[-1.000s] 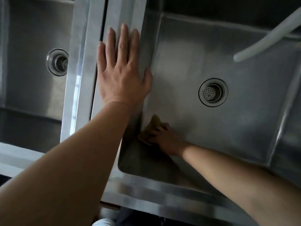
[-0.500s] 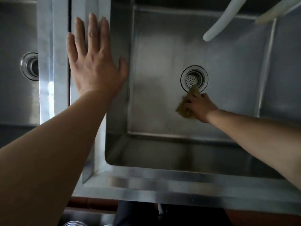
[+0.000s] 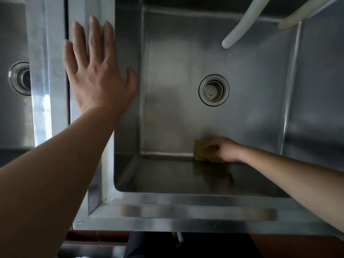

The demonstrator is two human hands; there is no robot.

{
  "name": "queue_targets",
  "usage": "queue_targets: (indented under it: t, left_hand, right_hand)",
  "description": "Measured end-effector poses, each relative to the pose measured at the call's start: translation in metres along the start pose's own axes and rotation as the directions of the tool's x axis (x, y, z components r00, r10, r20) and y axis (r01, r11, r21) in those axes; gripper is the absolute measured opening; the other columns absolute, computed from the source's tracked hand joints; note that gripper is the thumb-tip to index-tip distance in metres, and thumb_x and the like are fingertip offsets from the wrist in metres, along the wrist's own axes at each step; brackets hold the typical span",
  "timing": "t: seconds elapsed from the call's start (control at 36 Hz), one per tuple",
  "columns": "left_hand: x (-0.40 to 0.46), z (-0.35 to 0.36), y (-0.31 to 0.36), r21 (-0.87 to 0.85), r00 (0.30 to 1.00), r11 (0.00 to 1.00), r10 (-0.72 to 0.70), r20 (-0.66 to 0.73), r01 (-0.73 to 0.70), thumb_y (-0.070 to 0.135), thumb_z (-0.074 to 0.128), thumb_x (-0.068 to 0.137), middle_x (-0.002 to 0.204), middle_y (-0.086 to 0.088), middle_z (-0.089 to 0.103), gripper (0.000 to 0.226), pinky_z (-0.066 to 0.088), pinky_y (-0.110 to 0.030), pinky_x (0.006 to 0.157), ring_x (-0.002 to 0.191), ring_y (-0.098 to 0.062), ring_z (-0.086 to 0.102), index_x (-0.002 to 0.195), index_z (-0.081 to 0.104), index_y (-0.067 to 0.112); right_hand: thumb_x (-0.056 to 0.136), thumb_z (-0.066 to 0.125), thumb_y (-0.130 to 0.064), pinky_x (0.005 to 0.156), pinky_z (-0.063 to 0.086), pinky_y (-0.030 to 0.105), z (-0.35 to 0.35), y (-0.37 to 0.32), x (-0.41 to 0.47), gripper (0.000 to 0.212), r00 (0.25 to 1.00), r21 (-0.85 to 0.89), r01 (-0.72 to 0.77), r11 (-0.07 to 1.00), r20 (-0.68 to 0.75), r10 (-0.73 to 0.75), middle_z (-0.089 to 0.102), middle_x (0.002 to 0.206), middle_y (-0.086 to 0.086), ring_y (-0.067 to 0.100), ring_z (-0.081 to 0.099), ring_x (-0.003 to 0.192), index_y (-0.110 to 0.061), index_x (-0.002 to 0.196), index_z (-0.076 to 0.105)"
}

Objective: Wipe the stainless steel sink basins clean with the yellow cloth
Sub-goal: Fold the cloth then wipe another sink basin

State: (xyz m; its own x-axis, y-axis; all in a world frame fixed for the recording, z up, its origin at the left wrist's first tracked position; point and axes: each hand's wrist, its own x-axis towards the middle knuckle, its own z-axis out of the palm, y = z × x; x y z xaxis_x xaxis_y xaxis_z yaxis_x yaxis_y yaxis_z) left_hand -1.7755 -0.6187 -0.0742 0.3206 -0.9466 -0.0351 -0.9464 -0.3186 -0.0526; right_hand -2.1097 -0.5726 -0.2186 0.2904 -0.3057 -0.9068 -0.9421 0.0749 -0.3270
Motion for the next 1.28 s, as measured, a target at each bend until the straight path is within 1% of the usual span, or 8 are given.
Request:
queue_targets:
  t: [0.08,0.31,0.61,0.83,0.97,1.08,1.17,1.28]
  left_hand:
    - [0.000,-0.001,0.000,-0.005,1.000,1.000,-0.005,0.006,0.005,0.049,0.042,0.090,0.166,-0.007,0.007,0.080,0.006,-0.050,0.123,0.153,-0.032,0.003,0.158,0.009,0.020]
    - [0.000,-0.001,0.001,0.006,1.000,1.000,-0.013,0.009,0.013,0.049,0.040,0.090,0.166,-0.006,0.008,0.079,0.007,-0.050,0.123,0.153,-0.032,0.004,0.158,0.010,0.021]
    - [0.001,-0.003,0.002,-0.009,1.000,1.000,-0.019,0.020,0.019,0.046,0.045,0.089,0.166,-0.006,0.009,0.081,0.010,-0.051,0.123,0.153,-0.033,0.005,0.157,0.011,0.020]
    - [0.000,-0.004,0.002,-0.025,0.999,0.999,-0.021,0.030,0.022,0.044,0.046,0.088,0.166,-0.006,0.008,0.082,0.008,-0.051,0.123,0.153,-0.033,0.004,0.157,0.010,0.020]
    - [0.000,-0.006,0.002,-0.021,0.999,0.999,-0.023,0.039,0.024,0.045,0.046,0.089,0.166,-0.007,0.008,0.082,0.008,-0.051,0.123,0.153,-0.033,0.004,0.157,0.009,0.020]
    - [0.000,-0.008,0.003,-0.018,0.999,1.000,-0.019,0.046,0.020,0.046,0.045,0.090,0.166,-0.007,0.008,0.081,0.009,-0.052,0.123,0.152,-0.034,0.004,0.157,0.009,0.021]
    - [-0.001,-0.009,0.004,-0.017,0.999,1.000,-0.026,0.046,0.026,0.045,0.046,0.089,0.166,-0.007,0.009,0.079,0.009,-0.051,0.123,0.152,-0.033,0.005,0.157,0.010,0.022]
    - [0.000,-0.010,0.004,-0.018,0.998,0.999,-0.027,0.048,0.028,0.044,0.045,0.089,0.166,-0.007,0.009,0.080,0.009,-0.051,0.122,0.152,-0.034,0.006,0.157,0.010,0.021]
  right_hand:
    - [0.097,0.055,-0.039,0.111,0.030,0.031,0.012,0.008,-0.009,0.035,0.989,-0.366,0.143,0.920,0.013,-0.149,0.043,0.151,0.000,0.028,0.042,0.136,-0.039,0.131,0.060]
    - [0.102,0.044,-0.021,0.118,0.020,0.052,0.020,-0.003,0.010,0.047,0.983,-0.590,0.166,0.790,0.034,-0.181,0.009,0.164,0.003,0.040,0.009,0.149,-0.040,0.144,0.039]
    - [0.090,0.054,-0.019,0.095,0.039,0.052,-0.057,-0.041,0.046,0.056,0.904,-0.502,0.007,0.865,-0.367,-0.221,0.041,0.145,0.012,0.041,0.040,0.126,-0.025,0.144,0.042]
    - [0.080,0.050,-0.004,0.082,0.046,0.045,-0.071,-0.047,0.042,0.050,0.677,0.114,-0.102,0.988,-0.720,0.153,0.045,0.128,0.016,0.040,0.046,0.114,-0.016,0.129,0.049]
    - [0.081,0.057,-0.015,0.092,0.049,0.039,-0.048,0.002,0.018,0.042,0.382,0.735,-0.146,0.662,-0.576,0.723,0.050,0.126,0.016,0.038,0.054,0.113,-0.024,0.121,0.051]
    - [0.077,0.061,-0.016,0.105,0.044,0.051,-0.012,0.036,0.015,0.080,0.419,0.853,-0.392,0.345,-0.168,0.892,0.037,0.148,0.017,0.042,0.044,0.131,-0.024,0.149,0.027]
    - [0.056,0.062,-0.018,0.090,0.054,0.056,0.000,0.038,0.024,0.101,0.454,0.841,-0.435,0.323,-0.105,0.885,0.039,0.146,0.014,0.040,0.053,0.123,-0.019,0.150,0.024]
    - [0.068,0.071,-0.020,0.094,0.053,0.053,-0.009,0.006,0.039,0.076,0.507,0.825,-0.420,0.379,-0.133,0.852,0.031,0.148,0.016,0.041,0.045,0.128,-0.008,0.136,0.039]
